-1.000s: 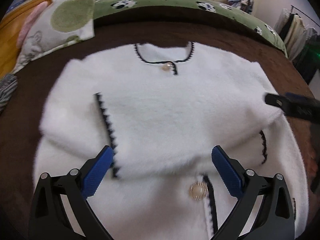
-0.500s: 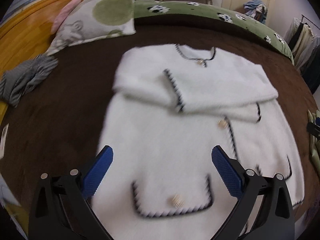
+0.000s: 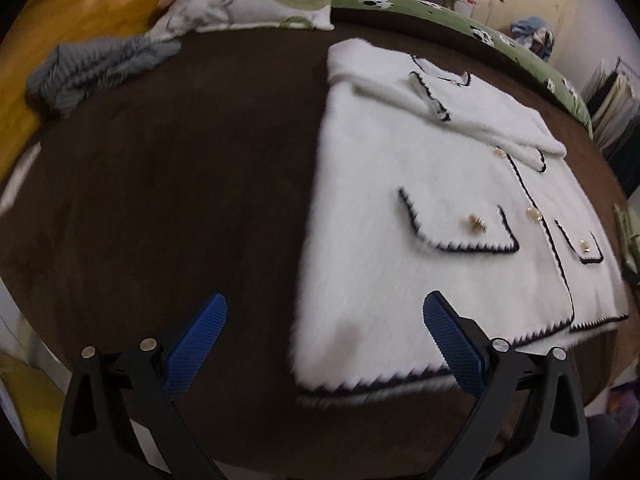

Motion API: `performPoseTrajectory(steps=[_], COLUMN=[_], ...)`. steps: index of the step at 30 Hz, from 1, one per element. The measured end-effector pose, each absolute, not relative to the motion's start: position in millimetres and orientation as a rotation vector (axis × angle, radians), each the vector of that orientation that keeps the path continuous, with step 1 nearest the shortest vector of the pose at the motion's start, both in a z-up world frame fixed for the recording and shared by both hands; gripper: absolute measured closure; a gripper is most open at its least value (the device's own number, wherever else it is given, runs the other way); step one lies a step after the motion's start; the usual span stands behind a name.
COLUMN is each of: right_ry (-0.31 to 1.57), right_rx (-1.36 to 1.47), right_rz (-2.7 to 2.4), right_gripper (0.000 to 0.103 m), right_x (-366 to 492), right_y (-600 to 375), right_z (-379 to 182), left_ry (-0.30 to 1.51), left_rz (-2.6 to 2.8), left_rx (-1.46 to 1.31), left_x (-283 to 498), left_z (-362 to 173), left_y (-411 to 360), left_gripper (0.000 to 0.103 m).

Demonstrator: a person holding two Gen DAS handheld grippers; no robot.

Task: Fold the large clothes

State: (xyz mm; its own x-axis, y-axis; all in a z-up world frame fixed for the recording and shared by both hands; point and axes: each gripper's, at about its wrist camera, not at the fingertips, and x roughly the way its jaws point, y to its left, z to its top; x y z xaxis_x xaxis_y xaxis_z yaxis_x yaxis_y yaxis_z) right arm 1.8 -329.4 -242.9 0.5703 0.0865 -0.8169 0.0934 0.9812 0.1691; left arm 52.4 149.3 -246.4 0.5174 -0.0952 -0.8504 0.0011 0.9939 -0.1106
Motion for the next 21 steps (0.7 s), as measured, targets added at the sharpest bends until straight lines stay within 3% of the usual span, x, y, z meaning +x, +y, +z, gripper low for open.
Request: performPoseTrajectory(steps=[18, 21], right_ry=[0.99, 0.979], right_rx=[0.184, 0.161], right_rz=[-0.01, -0.009], right_gripper=[0.006, 0.016], right_x=[-5, -7], right_y=[-326, -322], right_z=[-278, -277], left_ry=[1.052, 1.048], left_rz=[-0.065, -0.072], left_rx=[-0.163, -0.185], left_x=[37, 36], left_z=[-285, -284], left_y=[156, 156], left_gripper=[0.006, 0.007])
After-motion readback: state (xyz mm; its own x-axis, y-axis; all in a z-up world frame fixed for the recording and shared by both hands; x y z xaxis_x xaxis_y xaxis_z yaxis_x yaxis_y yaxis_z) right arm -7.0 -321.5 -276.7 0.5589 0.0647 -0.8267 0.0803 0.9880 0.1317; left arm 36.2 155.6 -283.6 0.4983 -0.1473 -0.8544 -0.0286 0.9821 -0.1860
